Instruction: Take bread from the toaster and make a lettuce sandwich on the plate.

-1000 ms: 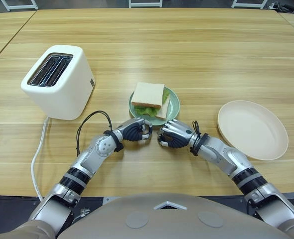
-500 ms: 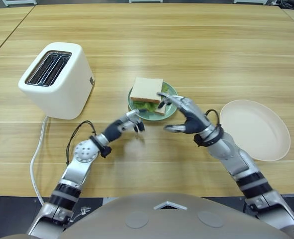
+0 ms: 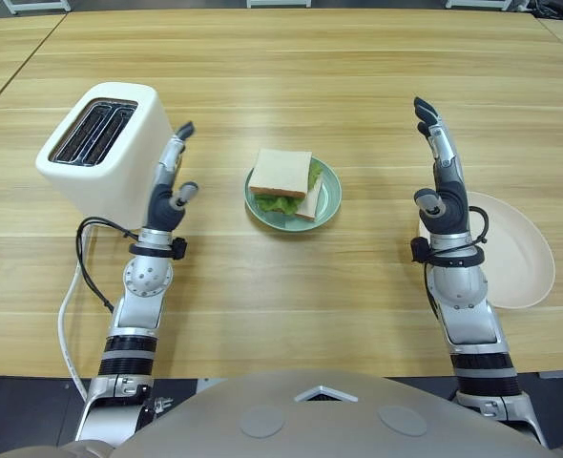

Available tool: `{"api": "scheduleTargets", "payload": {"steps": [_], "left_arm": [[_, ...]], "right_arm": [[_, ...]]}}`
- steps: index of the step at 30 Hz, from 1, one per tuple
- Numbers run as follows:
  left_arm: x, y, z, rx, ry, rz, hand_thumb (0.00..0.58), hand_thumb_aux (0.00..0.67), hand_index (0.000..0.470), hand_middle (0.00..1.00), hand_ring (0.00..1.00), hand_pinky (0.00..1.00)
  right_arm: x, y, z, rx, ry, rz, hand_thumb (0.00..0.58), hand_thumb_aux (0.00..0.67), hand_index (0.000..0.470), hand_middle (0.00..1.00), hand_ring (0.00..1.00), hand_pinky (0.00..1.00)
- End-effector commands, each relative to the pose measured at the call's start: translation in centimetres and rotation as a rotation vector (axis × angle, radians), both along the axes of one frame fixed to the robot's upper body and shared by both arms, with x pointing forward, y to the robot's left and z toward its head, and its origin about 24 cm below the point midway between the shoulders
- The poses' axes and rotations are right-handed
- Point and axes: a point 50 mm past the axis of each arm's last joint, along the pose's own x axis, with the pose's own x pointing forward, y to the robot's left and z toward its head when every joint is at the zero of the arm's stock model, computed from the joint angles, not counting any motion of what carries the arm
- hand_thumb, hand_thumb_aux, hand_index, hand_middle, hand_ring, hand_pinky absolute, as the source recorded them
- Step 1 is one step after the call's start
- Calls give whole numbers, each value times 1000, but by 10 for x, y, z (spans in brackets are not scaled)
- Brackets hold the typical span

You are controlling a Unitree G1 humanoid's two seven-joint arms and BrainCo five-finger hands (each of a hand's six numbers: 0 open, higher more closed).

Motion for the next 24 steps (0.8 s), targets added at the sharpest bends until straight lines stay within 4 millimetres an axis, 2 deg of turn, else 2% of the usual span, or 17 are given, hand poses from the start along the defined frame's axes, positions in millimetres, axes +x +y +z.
{"api": "scheduleTargets", "payload": {"steps": [1,10,13,17,24], "left_arm": [[-6,-2,-2,25,8,-11,0,0,0,0,0,0],[-17,0,2,34,22,-28,0,0,0,0,0,0],[-17,0,1,27,39,-28,0,0,0,0,0,0],[-14,-7,2,26,44,-47,0,0,0,0,0,0],[-8,-14,-1,5,67,-80,0,0,0,0,0,0]], "right_arm": [[-2,1,-3,32,36,20,0,0,0,0,0,0],[-7,6,2,37,57,56,0,0,0,0,0,0],[-4,8,2,26,60,67,0,0,0,0,0,0],[-1,2,0,20,66,53,0,0,0,0,0,0],[-8,-4,-5,19,76,41,0,0,0,0,0,0]]}}
